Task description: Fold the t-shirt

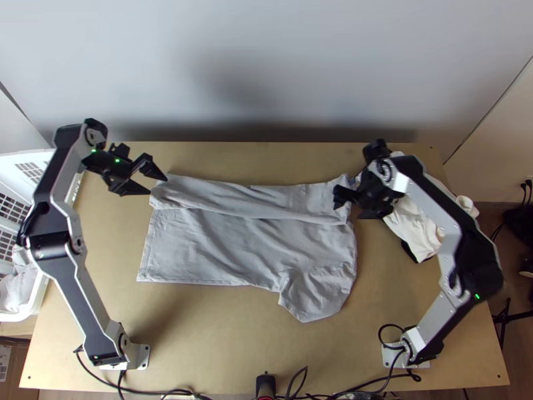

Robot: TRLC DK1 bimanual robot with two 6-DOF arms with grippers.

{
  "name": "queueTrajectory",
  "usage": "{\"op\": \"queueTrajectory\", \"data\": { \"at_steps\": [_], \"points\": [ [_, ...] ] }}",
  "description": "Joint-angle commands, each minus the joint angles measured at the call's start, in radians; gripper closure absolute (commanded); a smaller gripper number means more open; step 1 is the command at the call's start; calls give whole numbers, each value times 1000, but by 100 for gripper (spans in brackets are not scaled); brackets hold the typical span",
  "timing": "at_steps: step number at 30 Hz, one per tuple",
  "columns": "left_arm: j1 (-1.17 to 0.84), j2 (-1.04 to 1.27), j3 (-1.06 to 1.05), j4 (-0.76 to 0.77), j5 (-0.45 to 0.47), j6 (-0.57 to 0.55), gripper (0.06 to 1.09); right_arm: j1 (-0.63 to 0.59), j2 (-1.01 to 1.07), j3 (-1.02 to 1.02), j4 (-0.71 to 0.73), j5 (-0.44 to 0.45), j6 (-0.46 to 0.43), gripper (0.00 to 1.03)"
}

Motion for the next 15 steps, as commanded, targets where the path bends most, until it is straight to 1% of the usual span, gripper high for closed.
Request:
{"op": "queueTrajectory", "data": {
  "at_steps": [1, 2, 3, 4, 6, 8, 10, 11, 15],
  "points": [
    [41, -224, -166, -62, 5, 150, 10, -37, -237, -133, -32, 11, -102, 4],
    [48, -285, -234, -47, 5, 191, 10, -41, -308, -199, -9, -1, -123, 4],
    [59, -349, -317, 4, 4, 205, 10, -41, -374, -268, 16, -11, -145, 4],
    [62, -417, -412, 64, -4, 228, 10, -41, -431, -332, 33, -11, -148, 5],
    [68, -520, -556, 99, -4, 298, 10, -29, -510, -446, 36, -12, -138, 5],
    [71, -526, -639, 83, -7, 294, 10, -7, -546, -529, 36, -12, -125, 5],
    [81, -517, -722, 77, -12, 291, 10, 3, -555, -602, 36, -12, -62, 5],
    [82, -515, -762, 80, -26, 289, 10, 6, -552, -628, 39, -12, -48, 5],
    [85, -534, -901, 179, -64, 283, 10, 20, -544, -719, 117, -15, -14, 5]
  ]
}}
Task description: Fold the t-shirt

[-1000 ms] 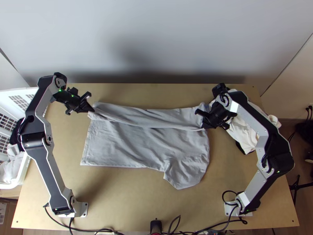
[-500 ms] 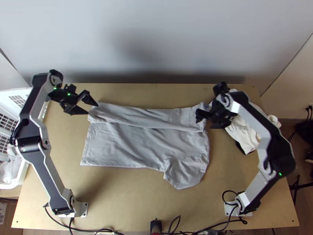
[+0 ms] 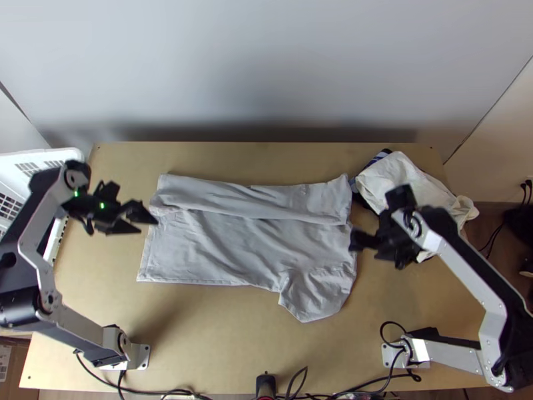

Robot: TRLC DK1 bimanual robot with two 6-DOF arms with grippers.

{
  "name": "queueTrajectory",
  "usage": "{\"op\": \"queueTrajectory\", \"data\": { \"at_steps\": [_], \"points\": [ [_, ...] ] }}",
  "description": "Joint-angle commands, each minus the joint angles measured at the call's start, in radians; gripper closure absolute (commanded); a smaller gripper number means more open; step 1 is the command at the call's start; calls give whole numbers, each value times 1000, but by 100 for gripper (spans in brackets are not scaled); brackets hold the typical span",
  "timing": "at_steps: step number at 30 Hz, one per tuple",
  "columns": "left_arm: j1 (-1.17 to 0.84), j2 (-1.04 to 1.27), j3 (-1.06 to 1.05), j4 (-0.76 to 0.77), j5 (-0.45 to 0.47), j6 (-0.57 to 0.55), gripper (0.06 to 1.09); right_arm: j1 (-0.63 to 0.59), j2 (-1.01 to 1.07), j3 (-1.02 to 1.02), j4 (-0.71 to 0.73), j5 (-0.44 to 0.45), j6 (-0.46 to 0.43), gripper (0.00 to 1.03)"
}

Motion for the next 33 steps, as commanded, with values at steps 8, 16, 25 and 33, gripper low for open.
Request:
{"op": "queueTrajectory", "data": {
  "at_steps": [8, 16, 25, 33],
  "points": [
    [29, -121, -408, 273, -74, 17, 10, 61, -66, -265, 173, -52, 81, 5],
    [29, -144, -443, 321, -74, 7, 10, 170, -71, -287, 208, -72, 158, 5],
    [58, -162, -443, 318, -164, 34, 10, 215, -72, -321, 297, -86, 210, 7],
    [104, -201, -432, 298, -204, 113, 10, 216, -69, -331, 352, -86, 219, 17]
  ]
}}
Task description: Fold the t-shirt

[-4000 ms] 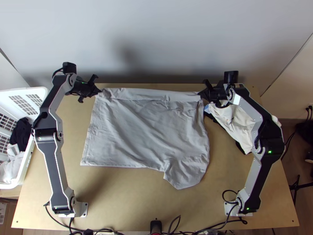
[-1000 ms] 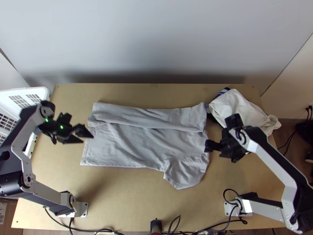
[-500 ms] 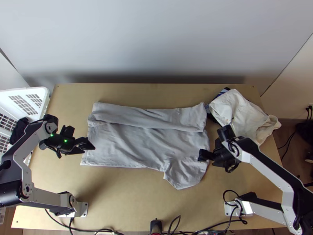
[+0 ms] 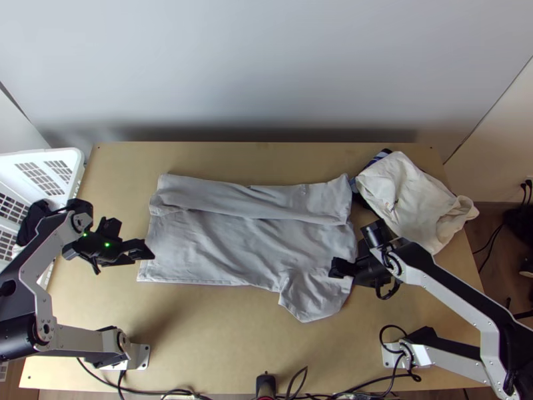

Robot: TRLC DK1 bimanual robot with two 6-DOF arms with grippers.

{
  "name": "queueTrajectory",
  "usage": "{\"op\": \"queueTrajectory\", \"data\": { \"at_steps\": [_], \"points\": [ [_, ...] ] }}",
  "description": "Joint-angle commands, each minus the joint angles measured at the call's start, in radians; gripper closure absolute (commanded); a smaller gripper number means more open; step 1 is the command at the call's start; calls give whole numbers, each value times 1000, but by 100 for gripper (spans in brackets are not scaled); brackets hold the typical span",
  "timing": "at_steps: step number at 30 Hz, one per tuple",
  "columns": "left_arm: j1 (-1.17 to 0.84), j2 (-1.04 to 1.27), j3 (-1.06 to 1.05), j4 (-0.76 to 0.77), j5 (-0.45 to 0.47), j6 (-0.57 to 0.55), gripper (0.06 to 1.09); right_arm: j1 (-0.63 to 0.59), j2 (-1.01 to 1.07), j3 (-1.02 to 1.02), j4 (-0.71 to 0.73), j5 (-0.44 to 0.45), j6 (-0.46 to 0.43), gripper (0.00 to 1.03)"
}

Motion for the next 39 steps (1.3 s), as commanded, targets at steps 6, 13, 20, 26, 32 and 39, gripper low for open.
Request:
{"op": "queueTrajectory", "data": {
  "at_steps": [6, 13, 20, 26, 32, 39],
  "points": [
    [94, -52, 1, -63, -33, 138, 10, 18, -56, -41, 72, 2, 37, 60],
    [174, -45, -22, -74, -35, 170, 11, 18, -134, -73, 75, 7, 78, 79],
    [189, -37, -85, -75, -32, 167, 11, 19, -168, -84, 96, 60, 64, 100],
    [48, -37, -168, -55, 19, 38, 11, 22, -163, -78, 96, 60, 64, 100],
    [-26, -39, -159, -35, 121, -52, 18, 24, -163, -78, 92, 60, 64, 100],
    [-32, -91, -205, 199, 171, -235, 105, 29, -162, -73, 84, 60, 64, 100]
  ]
}}
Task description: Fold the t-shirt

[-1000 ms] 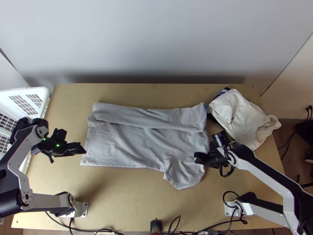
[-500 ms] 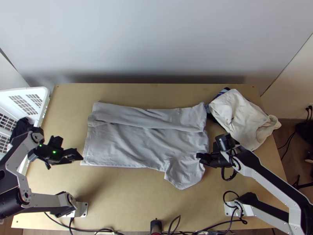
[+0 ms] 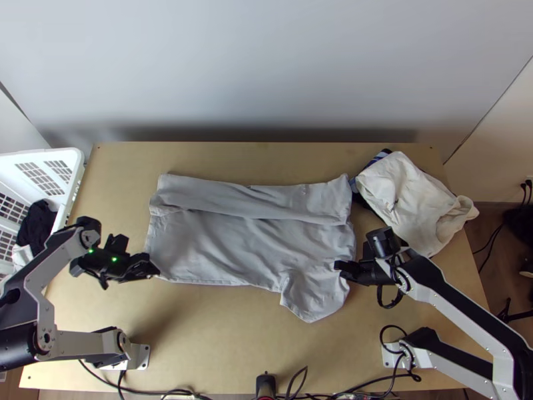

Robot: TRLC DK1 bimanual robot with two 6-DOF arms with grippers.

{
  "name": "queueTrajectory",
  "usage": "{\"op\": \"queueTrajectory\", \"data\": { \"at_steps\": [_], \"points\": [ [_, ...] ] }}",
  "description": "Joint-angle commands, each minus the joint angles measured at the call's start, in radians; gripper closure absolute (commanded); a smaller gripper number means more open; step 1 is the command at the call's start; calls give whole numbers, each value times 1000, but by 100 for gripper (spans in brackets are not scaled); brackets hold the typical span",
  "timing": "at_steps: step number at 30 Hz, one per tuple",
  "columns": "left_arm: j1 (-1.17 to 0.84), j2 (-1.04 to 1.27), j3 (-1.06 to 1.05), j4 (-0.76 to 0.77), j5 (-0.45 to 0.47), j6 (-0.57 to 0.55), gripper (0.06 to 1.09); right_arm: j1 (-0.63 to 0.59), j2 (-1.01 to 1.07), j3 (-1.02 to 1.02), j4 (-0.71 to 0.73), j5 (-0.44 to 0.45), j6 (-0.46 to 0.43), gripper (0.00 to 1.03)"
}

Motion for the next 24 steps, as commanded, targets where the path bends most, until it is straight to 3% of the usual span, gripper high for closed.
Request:
{"op": "queueTrajectory", "data": {
  "at_steps": [1, 9, 18, 24],
  "points": [
    [-20, -54, -40, 163, 63, -139, 105, 1, -2, 11, -18, 1, 0, 100],
    [-1, -123, 63, 72, 167, -166, 105, -19, -37, 123, -141, -2, 12, 100],
    [-1, -65, 164, 72, 209, -275, 105, -47, -14, 229, -145, -3, 13, 100],
    [13, -1, 218, 75, 213, -311, 105, -131, 45, 252, -145, -10, 6, 100]
  ]
}}
